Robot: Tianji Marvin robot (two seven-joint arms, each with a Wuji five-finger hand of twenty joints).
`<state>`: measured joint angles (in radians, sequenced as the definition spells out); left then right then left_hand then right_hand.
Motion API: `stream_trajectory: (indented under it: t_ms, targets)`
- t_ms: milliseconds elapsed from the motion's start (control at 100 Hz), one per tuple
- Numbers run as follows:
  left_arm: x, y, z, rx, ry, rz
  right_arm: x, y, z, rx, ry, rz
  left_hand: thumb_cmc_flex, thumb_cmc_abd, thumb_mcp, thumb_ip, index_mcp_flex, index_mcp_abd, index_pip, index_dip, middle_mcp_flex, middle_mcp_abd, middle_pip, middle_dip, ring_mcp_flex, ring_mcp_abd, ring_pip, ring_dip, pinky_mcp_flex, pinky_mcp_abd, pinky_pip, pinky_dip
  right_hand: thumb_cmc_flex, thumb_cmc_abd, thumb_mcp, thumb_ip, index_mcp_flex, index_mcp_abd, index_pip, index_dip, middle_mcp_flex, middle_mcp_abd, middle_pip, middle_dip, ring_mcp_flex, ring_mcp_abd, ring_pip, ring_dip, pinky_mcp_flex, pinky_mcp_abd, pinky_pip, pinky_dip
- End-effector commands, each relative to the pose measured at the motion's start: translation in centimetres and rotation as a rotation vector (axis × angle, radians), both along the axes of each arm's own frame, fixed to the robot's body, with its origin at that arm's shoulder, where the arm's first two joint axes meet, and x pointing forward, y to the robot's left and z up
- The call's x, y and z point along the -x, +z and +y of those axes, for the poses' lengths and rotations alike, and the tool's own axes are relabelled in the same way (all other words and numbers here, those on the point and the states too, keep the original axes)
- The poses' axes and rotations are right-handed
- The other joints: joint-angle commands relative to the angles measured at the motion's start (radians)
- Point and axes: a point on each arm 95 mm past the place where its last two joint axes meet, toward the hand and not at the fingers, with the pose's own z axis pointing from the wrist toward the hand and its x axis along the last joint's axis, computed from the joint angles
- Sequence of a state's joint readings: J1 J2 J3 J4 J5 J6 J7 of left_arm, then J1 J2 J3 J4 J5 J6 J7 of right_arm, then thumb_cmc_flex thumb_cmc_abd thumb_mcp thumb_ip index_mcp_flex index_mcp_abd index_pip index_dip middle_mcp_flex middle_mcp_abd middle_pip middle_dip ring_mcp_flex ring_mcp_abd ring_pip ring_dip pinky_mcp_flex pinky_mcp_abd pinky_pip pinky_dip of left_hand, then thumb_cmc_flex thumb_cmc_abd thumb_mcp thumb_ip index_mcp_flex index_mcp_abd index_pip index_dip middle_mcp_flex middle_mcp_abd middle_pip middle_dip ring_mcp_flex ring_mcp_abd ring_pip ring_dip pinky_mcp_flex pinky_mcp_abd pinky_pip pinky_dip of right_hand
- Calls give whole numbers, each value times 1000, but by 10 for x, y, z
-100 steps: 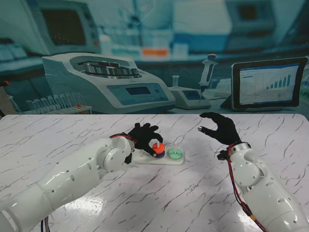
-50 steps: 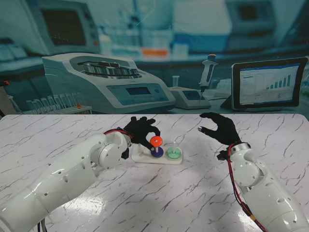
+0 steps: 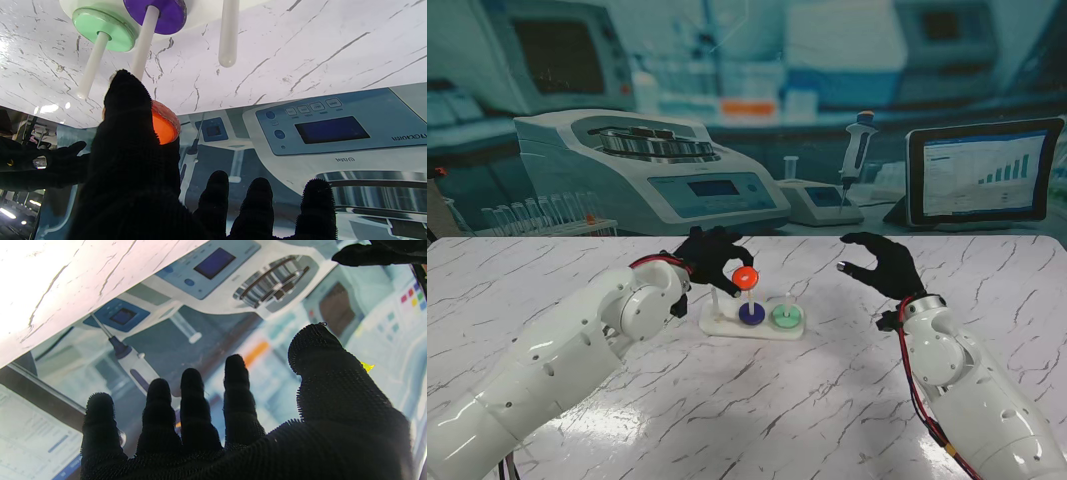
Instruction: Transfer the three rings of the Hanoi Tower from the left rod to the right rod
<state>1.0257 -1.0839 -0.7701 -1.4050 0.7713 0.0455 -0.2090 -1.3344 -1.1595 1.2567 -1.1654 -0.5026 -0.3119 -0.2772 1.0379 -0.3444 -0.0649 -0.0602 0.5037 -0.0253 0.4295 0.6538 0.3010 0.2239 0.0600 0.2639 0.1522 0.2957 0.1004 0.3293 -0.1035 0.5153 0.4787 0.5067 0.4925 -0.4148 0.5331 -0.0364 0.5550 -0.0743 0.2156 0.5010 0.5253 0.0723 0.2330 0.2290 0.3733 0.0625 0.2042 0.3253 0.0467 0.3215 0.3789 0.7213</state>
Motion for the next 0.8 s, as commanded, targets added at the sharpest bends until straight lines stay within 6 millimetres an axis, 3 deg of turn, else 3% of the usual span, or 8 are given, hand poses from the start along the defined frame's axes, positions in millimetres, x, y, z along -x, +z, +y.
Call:
stream_trajectory:
  t_ms: [0,420,790]
  targets:
    - [1,4,1,-8,-17,-3,2,-2,6,-12,7,1,43,49,32,-14,84,-89,102,1,10,-8,-5,2,8,2,-5,6,-2,17,28,11,19,19,-13,26,10,-11,1,-14,19,-13,1,3,-16,-11,-7,7,-12,-83,8,9]
    - [1,6,28,-42,56,-8,2,-3,7,-8,10,5,47,46,33,-13,90,-82,94,3,23,-11,-4,2,9,5,-6,5,0,19,28,11,22,21,-13,26,10,-12,0,-15,20,-11,-2,3,4,-4,-15,10,-12,-83,7,8]
    - [5,1,36,-48,81,4,2,-4,8,-6,14,11,47,48,33,-13,90,-76,90,7,30,-10,-2,3,12,6,-5,5,2,18,29,11,20,21,-15,26,13,-13,2,-14,22,-11,3,3,4,-3,8,16,-9,-81,8,8]
